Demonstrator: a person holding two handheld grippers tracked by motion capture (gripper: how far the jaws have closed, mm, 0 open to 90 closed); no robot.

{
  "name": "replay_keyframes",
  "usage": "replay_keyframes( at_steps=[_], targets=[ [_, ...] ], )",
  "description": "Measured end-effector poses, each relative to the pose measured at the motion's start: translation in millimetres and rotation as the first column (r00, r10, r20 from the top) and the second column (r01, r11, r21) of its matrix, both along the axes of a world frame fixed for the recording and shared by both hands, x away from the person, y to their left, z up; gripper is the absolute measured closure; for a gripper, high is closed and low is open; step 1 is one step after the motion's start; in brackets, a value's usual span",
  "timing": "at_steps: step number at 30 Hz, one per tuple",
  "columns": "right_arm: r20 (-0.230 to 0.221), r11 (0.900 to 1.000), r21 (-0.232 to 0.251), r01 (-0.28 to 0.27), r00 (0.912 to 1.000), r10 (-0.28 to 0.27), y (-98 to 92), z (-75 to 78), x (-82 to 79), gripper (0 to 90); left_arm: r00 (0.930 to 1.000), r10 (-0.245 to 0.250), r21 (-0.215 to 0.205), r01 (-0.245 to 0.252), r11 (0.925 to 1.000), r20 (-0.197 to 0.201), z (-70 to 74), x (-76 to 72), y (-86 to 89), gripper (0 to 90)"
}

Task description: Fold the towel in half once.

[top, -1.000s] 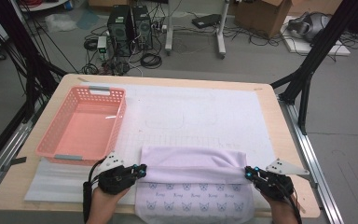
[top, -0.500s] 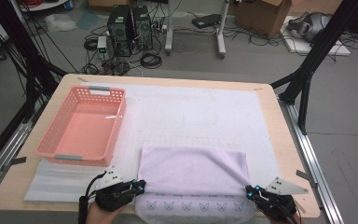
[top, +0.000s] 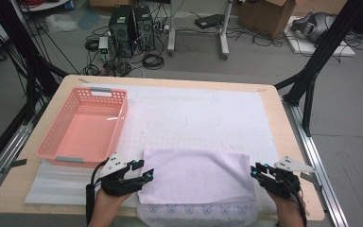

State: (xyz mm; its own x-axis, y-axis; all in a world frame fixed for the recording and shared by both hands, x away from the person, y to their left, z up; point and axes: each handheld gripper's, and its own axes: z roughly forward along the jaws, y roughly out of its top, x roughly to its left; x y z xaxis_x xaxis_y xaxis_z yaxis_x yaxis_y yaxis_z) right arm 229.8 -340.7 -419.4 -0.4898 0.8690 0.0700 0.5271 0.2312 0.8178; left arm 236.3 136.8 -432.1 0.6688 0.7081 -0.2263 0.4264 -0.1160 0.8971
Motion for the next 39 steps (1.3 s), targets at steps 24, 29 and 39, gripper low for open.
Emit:
replay_keyframes(
  at_steps=[24,29,39],
  targets=[
    [-0.065,0.996,-0.044,0.078,0.9947,-0.08,4.4,-20.4,28.9,55.6,0.9885,0.1,0.078,-0.092,0.9928,-0.113,-19.5,28.5,1.1,42.8],
    [-0.081,0.997,-0.029,0.064,0.9945,-0.066,4.5,-24.3,27.2,50.2,0.9783,0.097,0.108,-0.078,0.9911,-0.183,-21.5,42.6,-5.8,42.8],
    [-0.095,0.997,-0.051,0.049,0.994,-0.054,12.5,-29.7,32.4,62.9,0.9812,0.128,0.197,-0.098,0.9755,-0.144,-20.3,50.5,-12.5,66.6]
  ],
)
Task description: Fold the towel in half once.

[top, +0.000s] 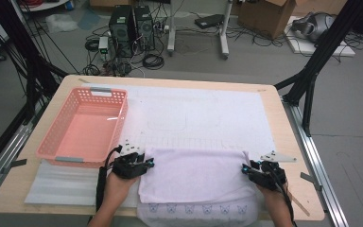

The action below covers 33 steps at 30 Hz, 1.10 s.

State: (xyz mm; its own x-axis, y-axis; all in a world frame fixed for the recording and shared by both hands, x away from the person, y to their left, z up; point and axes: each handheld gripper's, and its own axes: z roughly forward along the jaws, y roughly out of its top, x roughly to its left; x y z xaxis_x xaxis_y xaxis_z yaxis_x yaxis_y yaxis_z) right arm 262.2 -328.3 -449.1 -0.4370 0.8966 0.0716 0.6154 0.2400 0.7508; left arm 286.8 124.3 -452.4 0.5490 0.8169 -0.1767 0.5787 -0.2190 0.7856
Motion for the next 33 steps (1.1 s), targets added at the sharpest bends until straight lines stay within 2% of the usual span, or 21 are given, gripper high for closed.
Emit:
replay_keyframes(
  at_steps=[2,3,4,6,8,11,12,14,17,22,26,28,33],
  targets=[
    [-0.004,1.0,0.01,0.002,1.0,-0.002,0.1,-0.1,0.2,67.3,0.9999,0.006,-0.018,-0.006,0.9998,-0.01,-0.6,1.7,1.9,73.9],
    [-0.01,1.0,0.018,-0.001,1.0,0.001,-0.2,0.2,0.2,73.5,0.9999,-0.002,-0.02,0.002,0.9998,-0.011,-0.8,1.7,1.7,76.6],
    [-0.018,0.999,0.035,-0.008,0.9998,0.009,0.2,-0.1,0.3,76.7,0.9999,-0.011,-0.013,0.011,0.9999,-0.005,-0.8,1.2,0.1,79.7],
    [-0.01,1.0,0.023,-0.02,0.9997,0.02,2.7,-0.2,-0.1,81.2,0.9999,-0.017,0.003,0.017,0.9999,0.003,-0.5,0.4,-1.8,82.4],
    [-0.009,1.0,0.008,-0.023,0.9997,0.023,4.8,0.6,-0.5,83.1,0.9998,-0.019,-0.001,0.019,0.9998,0.001,-0.6,0.8,-1.2,83.6],
    [-0.013,0.999,0.032,-0.02,0.9997,0.02,3.1,0.2,-0.4,84.7,0.9999,-0.008,-0.014,0.008,0.9999,-0.009,0.3,2.0,-1.5,84.5],
    [-0.015,0.999,0.044,-0.019,0.9997,0.02,2.0,0.2,-0.3,85.0,1.0,0.002,-0.019,-0.002,0.9998,-0.008,0.5,2.7,-2.7,84.7],
    [-0.006,0.999,0.038,-0.02,0.9998,0.02,1.6,1.1,1.0,85.4,1.0,0.005,-0.014,-0.005,0.9999,-0.001,2.1,5.2,-5.0,84.7],
    [0.001,0.999,0.033,-0.021,0.9998,0.021,2.1,2.9,5.8,85.6,0.9997,0.022,-0.033,-0.022,0.9992,0.014,8.5,12.4,-7.8,84.8],
    [0.005,0.999,0.042,-0.009,0.9999,0.009,0.7,3.9,18.5,85.6,0.9982,0.051,-0.068,-0.048,0.9965,0.034,21.3,30.4,-10.0,84.7],
    [0.027,0.998,0.058,0.02,0.9994,-0.021,-2.8,11.8,34.6,85.7,0.9971,0.068,-0.065,-0.066,0.9957,0.035,27.9,44.9,-8.6,84.7],
    [0.035,0.997,0.068,0.03,0.9989,-0.033,-4.4,16.7,43.1,85.7,0.996,0.082,-0.081,-0.079,0.9936,0.034,30.8,53.5,-7.4,84.7],
    [0.056,0.999,0.036,0.025,0.9981,-0.027,-1.8,24.7,64.6,85.6,0.9931,0.11,-0.093,-0.106,0.99,0.041,36.7,70.6,-7.8,84.7]
  ],
)
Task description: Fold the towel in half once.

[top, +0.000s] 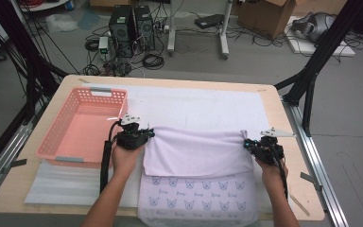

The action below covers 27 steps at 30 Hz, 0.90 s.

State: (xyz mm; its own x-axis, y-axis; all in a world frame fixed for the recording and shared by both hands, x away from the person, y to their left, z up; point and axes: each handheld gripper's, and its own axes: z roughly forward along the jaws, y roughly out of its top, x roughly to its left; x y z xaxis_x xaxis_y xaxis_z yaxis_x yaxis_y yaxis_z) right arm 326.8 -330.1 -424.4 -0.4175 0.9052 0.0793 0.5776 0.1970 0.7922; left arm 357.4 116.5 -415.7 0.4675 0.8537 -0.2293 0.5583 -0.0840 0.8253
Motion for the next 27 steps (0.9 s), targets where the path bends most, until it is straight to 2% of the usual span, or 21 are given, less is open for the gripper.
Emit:
replay_keyframes(
  at_steps=[6,9,12,14,17,19,21,24,27],
  targets=[
    [0.029,1.0,-0.009,0.006,0.9996,-0.006,0.3,5.5,27.5,85.6,0.9996,0.019,-0.002,-0.019,0.9998,0.019,6.0,21.6,-0.4,84.7],
    [0.023,1.0,-0.014,0.007,0.9997,-0.007,2.4,7.6,39.5,85.6,0.9992,0.031,0.002,-0.031,0.9995,0.025,8.4,32.7,-1.3,84.7],
    [0.032,1.0,-0.013,0.01,0.9994,-0.01,3.6,8.7,51.6,85.5,0.9986,0.049,0.001,-0.049,0.9988,0.019,8.6,43.9,-0.7,84.7],
    [0.029,1.0,-0.01,0.014,0.9995,-0.014,4.0,9.6,59.5,85.5,0.9977,0.066,-0.018,-0.066,0.9977,0.016,7.4,50.1,1.5,84.6],
    [0.031,1.0,-0.001,0.02,0.9993,-0.02,5.5,11.6,71.1,85.5,0.9966,0.081,-0.013,-0.08,0.9967,0.017,5.6,60.4,2.4,84.6],
    [0.034,1.0,-0.003,0.025,0.9991,-0.025,7.5,12.7,78.4,85.5,0.9967,0.078,0.001,-0.078,0.9969,0.023,5.9,66.4,2.3,84.6],
    [0.037,1.0,-0.013,0.025,0.999,-0.025,9.5,13.3,85.1,85.5,0.9953,0.078,-0.017,-0.077,0.9969,0.057,6.2,69.5,3.3,84.6],
    [0.032,0.999,0.01,0.048,0.9983,-0.049,9.3,10.8,92.8,85.4,0.9954,0.079,-0.014,-0.079,0.9968,0.053,4.4,77.0,2.2,84.6],
    [0.024,0.998,0.011,0.059,0.998,-0.059,11.3,9.6,97.7,85.1,0.9965,0.063,-0.008,-0.062,0.998,0.055,2.1,78.9,-1.3,84.4]
  ],
)
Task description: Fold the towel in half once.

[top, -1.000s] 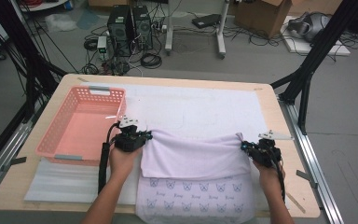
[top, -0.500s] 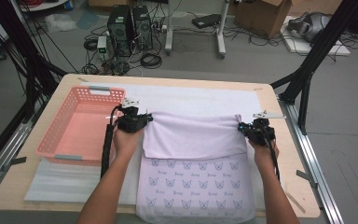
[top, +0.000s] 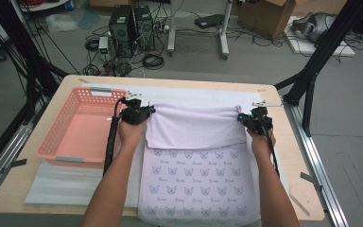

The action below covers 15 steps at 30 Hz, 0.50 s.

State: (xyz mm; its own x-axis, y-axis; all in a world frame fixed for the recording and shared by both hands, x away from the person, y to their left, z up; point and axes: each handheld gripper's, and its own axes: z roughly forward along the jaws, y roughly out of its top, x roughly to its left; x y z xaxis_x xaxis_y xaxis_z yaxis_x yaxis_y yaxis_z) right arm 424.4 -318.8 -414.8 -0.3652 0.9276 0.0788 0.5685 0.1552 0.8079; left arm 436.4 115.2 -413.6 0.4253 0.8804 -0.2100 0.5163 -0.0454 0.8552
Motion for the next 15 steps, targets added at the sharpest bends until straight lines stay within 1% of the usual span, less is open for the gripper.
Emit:
replay_keyframes(
  at_steps=[2,3,4,5,6,7,8,10,11,12,13,14,15],
  targets=[
    [-0.001,1.0,-0.007,0.002,1.0,-0.002,2.9,-0.3,1.4,82.6,0.9997,-0.006,0.014,0.007,0.9999,-0.023,-2.4,0.2,-1.0,82.8],
    [-0.002,1.0,-0.008,0.0,1.0,0.0,3.6,-0.5,1.5,80.1,0.9992,-0.005,0.016,0.005,0.9999,-0.04,-3.4,0.0,-1.3,80.3],
    [-0.006,1.0,-0.002,-0.001,1.0,0.001,4.5,-0.9,1.4,76.3,0.9982,-0.007,0.005,0.008,1.0,-0.06,-3.9,-0.1,-1.1,75.4],
    [-0.014,1.0,0.006,-0.003,0.9999,0.003,5.4,-0.9,0.8,70.5,0.9979,-0.01,0.005,0.01,0.9999,-0.063,-3.4,-0.8,-1.3,67.3],
    [-0.017,1.0,0.009,0.002,0.9999,-0.002,5.8,-0.7,0.3,66.7,0.9983,-0.012,0.005,0.013,0.9999,-0.057,-2.4,-3.0,-1.9,64.5],
    [-0.019,1.0,0.014,0.001,0.9998,-0.001,5.4,-0.2,-0.4,65.1,0.9987,-0.02,0.005,0.02,0.9998,-0.047,-1.2,-5.3,-2.3,63.7],
    [-0.023,1.0,0.023,0.002,0.9997,-0.001,5.6,1.1,-1.9,65.0,0.9987,-0.028,0.001,0.028,0.9996,-0.043,-0.4,-7.7,-2.5,62.4],
    [-0.015,1.0,0.013,0.002,0.9999,-0.001,6.1,4.7,-6.9,63.1,0.9983,-0.048,-0.009,0.047,0.9988,-0.034,0.7,-13.8,-2.9,59.8],
    [-0.011,1.0,0.014,-0.002,0.9999,0.002,5.9,6.0,-9.3,62.8,0.9973,-0.06,-0.014,0.059,0.9982,-0.042,0.8,-15.4,-3.1,57.9],
    [-0.008,1.0,0.012,-0.001,1.0,0.001,5.5,6.9,-11.3,62.0,0.9958,-0.076,-0.002,0.076,0.9971,-0.051,2.0,-18.3,-4.2,55.5],
    [-0.006,1.0,0.017,0.003,1.0,-0.002,4.9,8.5,-14.8,61.6,0.9959,-0.081,0.001,0.081,0.9967,-0.04,2.5,-21.0,-4.4,53.9],
    [-0.009,1.0,0.019,0.003,1.0,-0.003,4.4,9.3,-17.0,61.5,0.9962,-0.086,-0.007,0.086,0.9963,-0.015,3.0,-25.5,-3.7,54.0],
    [-0.01,1.0,0.019,-0.004,0.9999,0.004,3.6,10.0,-19.8,61.5,0.9961,-0.088,-0.007,0.088,0.9961,-0.006,3.5,-29.6,-3.5,54.5]
  ],
)
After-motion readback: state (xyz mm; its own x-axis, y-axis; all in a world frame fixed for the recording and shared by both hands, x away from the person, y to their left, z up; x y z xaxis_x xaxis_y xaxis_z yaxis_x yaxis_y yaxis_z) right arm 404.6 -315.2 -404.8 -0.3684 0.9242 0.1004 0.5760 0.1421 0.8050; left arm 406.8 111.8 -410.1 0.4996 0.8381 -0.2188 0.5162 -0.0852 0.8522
